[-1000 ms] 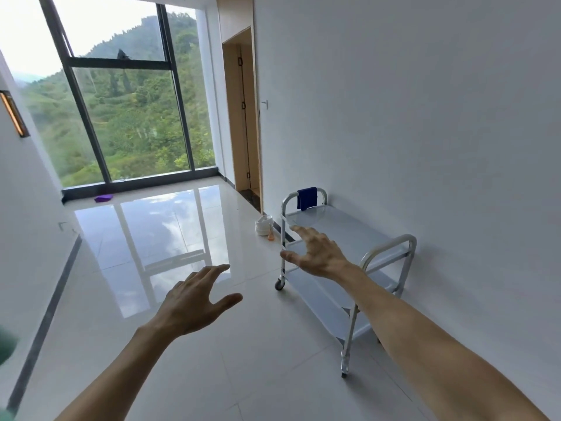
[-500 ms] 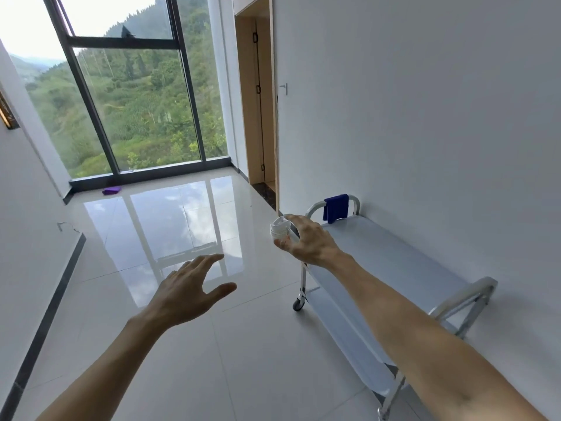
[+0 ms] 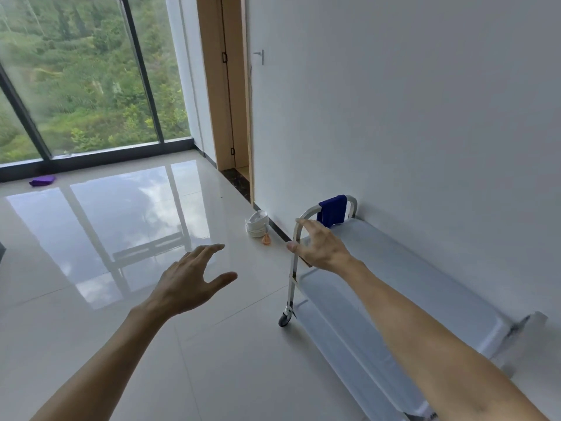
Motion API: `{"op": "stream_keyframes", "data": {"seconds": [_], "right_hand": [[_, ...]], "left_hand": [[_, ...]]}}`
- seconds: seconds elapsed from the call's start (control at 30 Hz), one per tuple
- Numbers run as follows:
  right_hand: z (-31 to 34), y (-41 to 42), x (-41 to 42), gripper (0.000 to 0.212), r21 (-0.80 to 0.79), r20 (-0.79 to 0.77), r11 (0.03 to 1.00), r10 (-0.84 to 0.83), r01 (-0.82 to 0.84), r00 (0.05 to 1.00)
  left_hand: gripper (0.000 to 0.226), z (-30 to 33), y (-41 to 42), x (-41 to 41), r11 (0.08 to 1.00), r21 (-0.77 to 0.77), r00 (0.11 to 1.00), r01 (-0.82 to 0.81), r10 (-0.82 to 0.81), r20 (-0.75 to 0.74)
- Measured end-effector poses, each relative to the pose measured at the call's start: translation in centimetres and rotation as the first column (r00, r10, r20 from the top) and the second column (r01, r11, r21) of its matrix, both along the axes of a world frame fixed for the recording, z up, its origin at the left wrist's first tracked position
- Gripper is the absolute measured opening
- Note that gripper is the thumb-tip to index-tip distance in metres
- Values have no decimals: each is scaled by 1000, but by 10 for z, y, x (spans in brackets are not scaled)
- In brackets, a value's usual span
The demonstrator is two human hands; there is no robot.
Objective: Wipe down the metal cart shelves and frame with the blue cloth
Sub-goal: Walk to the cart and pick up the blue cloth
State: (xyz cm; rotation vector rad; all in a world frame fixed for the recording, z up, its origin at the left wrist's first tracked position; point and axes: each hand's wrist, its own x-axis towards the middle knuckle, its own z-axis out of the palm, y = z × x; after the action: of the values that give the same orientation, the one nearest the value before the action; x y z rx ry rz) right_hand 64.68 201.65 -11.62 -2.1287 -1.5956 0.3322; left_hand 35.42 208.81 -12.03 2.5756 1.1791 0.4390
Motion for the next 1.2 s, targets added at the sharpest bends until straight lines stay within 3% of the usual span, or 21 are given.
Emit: {"op": "stream_keyframes", "data": {"seconds": [0.3, 0.6, 0.77, 0.93, 1.2], "right_hand": [[-23, 109, 82, 65, -70, -133, 957, -288, 281, 948], [-62, 142, 173, 69, -112, -280, 850, -525, 516, 804], [-84, 172, 235, 68, -120, -374, 818, -563, 563, 737], [-98, 220, 303, 64, -155, -452, 813, -563, 561, 692], [-124, 267, 359, 56, -247, -501, 827, -556, 506, 663]], "left_hand": [[77, -13, 190, 128, 957, -145, 968, 252, -252, 20], [60, -51, 273, 261, 847, -335, 911, 413, -385, 152], [53, -73, 305, 326, 806, -405, 902, 431, -376, 210], [41, -86, 334, 376, 761, -562, 943, 324, -212, 257], [38, -114, 368, 445, 645, -719, 965, 259, -141, 221]]}}
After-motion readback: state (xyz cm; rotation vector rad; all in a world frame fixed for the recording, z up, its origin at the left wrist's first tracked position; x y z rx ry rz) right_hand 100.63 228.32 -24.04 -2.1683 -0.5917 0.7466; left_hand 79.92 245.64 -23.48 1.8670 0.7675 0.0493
